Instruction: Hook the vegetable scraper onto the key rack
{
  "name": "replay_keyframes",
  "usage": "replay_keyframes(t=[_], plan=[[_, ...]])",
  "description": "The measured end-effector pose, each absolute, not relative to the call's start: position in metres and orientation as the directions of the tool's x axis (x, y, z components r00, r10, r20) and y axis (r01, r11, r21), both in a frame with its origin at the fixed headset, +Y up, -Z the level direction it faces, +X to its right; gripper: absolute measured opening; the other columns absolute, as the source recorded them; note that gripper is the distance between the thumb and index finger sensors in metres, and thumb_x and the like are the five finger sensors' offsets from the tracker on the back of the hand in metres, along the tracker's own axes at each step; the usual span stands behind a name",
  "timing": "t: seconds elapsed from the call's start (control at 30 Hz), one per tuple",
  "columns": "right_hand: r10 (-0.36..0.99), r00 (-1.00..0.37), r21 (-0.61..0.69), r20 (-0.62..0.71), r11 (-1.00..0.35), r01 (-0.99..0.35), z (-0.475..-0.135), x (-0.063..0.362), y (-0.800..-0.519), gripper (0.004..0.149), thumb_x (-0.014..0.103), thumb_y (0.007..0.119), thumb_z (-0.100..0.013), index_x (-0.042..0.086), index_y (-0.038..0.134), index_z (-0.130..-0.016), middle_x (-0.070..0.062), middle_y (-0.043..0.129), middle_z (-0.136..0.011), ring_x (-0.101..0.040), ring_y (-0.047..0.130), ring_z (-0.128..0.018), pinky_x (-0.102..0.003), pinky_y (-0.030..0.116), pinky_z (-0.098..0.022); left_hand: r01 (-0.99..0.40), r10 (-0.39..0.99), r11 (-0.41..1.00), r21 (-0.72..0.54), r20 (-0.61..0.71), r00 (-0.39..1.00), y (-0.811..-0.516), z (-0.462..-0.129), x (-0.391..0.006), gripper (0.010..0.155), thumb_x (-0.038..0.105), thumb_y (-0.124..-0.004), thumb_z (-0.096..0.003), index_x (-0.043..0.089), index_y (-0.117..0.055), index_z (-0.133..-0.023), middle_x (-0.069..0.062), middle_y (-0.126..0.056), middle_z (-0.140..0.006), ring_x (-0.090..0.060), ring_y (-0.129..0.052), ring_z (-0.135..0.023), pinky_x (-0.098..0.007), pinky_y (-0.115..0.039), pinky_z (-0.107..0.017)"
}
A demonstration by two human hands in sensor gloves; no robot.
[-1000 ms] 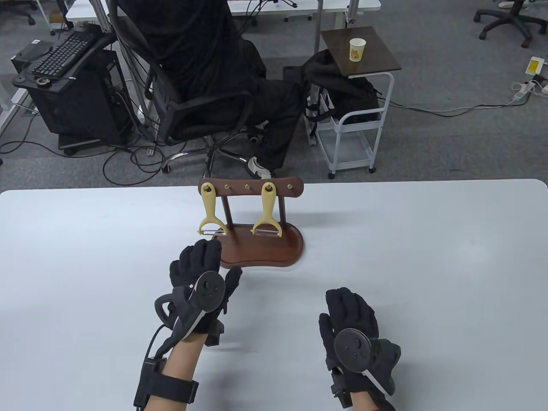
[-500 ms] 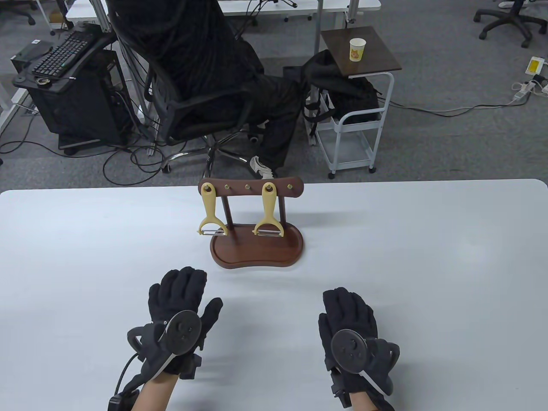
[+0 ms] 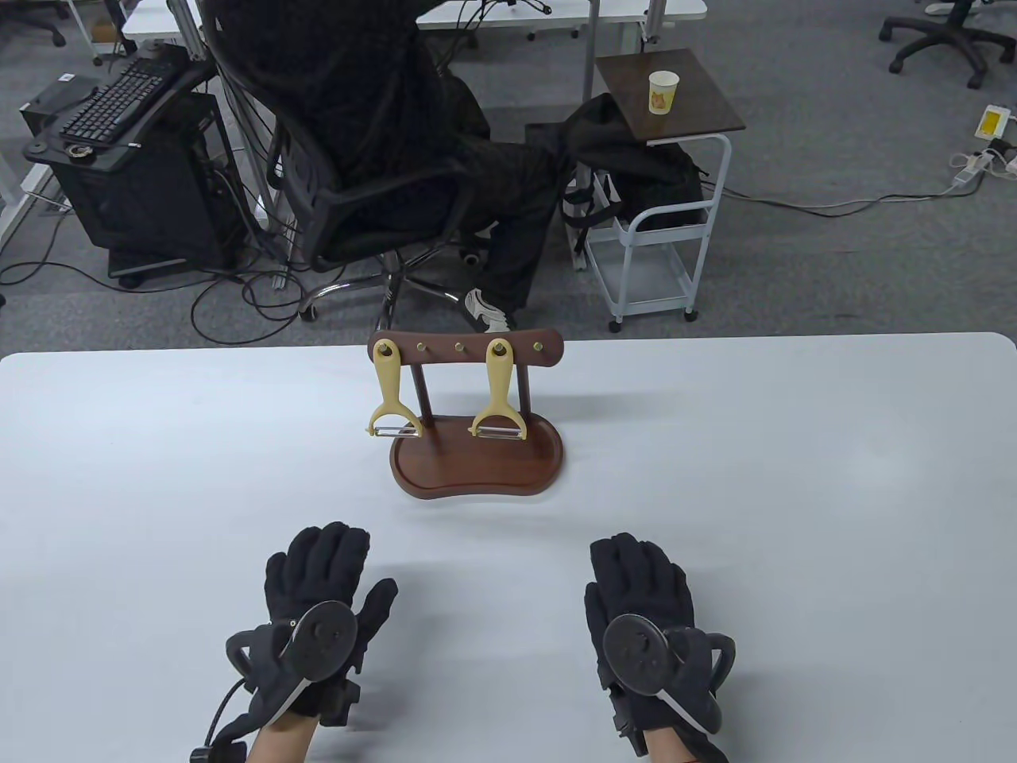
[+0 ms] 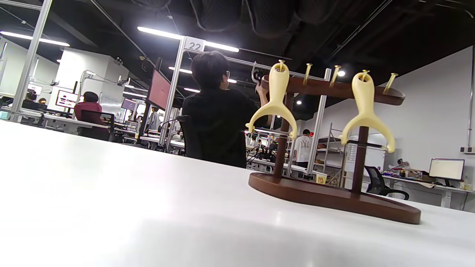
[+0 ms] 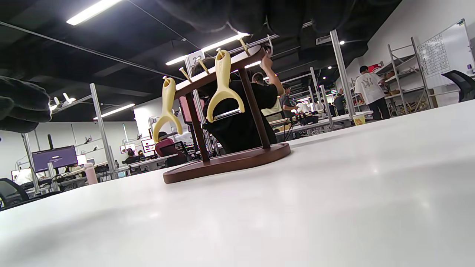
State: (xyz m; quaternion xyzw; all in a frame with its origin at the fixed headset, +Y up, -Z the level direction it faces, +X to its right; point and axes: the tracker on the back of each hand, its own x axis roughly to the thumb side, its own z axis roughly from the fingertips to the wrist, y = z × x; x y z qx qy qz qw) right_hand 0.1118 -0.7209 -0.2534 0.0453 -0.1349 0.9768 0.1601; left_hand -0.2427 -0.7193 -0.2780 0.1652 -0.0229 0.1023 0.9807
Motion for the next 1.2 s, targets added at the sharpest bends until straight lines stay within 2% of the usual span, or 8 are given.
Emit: replay_keyframes(t=[0.4, 1.2], plan=[[0.266, -0.953, -0.224, 0.145, -0.929, -0.293, -0.2556, 0.1056, -0.7259, 0.051, 0.038, 0.060, -0.062, 0.020, 0.052, -0.110, -0.010, 0.049, -0.119, -0.043, 0.050, -0.105, -0.063, 0.044, -0.077, -0.235, 0.219, 0.920, 0.314, 0.085, 0.972, -0.7183, -0.2789, -0.2455, 0.070, 0.072, -0.057, -0.0450, 0.042, -0.043, -0.107, 0.012, -0.046, -0.121, -0.029, -0.046, -0.116, -0.061, -0.043, -0.082], [0.290, -0.947, -0.230, 0.135, -0.921, -0.315, -0.2559, 0.1103, -0.7256, 0.051, 0.037, 0.060, -0.062, 0.020, 0.053, -0.109, -0.009, 0.049, -0.119, -0.043, 0.049, -0.105, -0.063, 0.044, -0.077, -0.246, 0.227, 0.917, 0.313, 0.098, 0.969, -0.7190, -0.2789, -0.2458, 0.070, 0.072, -0.057, -0.0449, 0.042, -0.044, -0.107, 0.012, -0.045, -0.121, -0.029, -0.045, -0.116, -0.061, -0.042, -0.082]])
